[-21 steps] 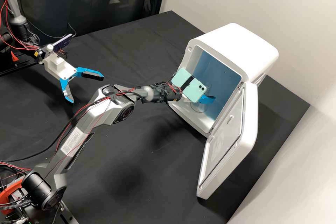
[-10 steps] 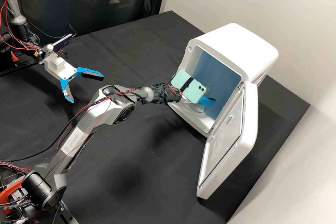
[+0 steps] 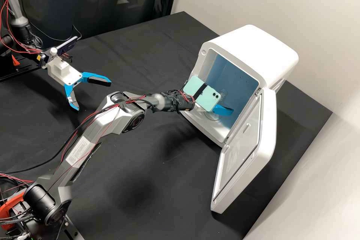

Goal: Place the flask in the incubator

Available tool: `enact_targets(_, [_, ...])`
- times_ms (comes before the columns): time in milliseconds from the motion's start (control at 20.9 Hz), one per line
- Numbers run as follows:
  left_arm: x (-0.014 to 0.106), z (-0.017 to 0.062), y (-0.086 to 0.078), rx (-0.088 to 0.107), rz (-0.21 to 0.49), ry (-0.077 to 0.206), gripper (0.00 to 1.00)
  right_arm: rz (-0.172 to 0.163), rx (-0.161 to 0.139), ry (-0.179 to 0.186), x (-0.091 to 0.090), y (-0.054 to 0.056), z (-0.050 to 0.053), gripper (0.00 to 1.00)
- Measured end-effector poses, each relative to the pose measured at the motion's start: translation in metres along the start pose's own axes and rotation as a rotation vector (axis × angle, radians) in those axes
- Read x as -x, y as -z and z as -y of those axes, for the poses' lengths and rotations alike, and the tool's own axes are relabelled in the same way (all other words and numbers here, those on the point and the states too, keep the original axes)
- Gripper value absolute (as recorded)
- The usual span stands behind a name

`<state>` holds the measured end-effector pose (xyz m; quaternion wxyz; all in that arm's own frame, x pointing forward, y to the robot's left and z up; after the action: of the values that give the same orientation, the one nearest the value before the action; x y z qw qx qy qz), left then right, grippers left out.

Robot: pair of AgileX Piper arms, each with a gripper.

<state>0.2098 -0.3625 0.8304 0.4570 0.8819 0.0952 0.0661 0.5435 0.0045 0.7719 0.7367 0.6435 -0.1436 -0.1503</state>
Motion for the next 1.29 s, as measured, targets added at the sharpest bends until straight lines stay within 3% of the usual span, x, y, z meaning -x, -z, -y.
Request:
enact_targets(287, [0.000,0.0000,0.000,0.000,0.000,0.000,1.00,-0.003,0.002,-0.002,-0.001,-0.002,-0.002,1.00])
enact_targets(431, [0.000,0.0000,0.000,0.000,0.000,0.000,1.00,-0.031,-0.023,0.002,-0.001,-0.002,0.001,1.00])
enact_targets(479, [0.000,0.0000,0.000,0.000,0.000,0.000,1.00,-0.041,-0.047,0.008,0.000,-0.004,0.004,1.00])
enact_targets(670, [0.000,0.0000,0.000,0.000,0.000,0.000,1.00,-0.072,-0.083,0.046,0.001,-0.011,0.011,1.00])
enact_targets(814, [0.000,0.0000,0.000,0.000,0.000,0.000,1.00,-0.073,-0.122,0.060,0.002,-0.018,0.012,1.00])
enact_targets(1101, [0.000,0.0000,0.000,0.001,-0.002,0.000,1.00,-0.081,-0.161,0.094,0.010,-0.029,0.015,1.00])
enact_targets(1293, [0.001,-0.0022,0.000,-0.001,-0.002,-0.011,1.00,-0.099,-0.184,0.094,0.018,-0.034,0.013,1.00])
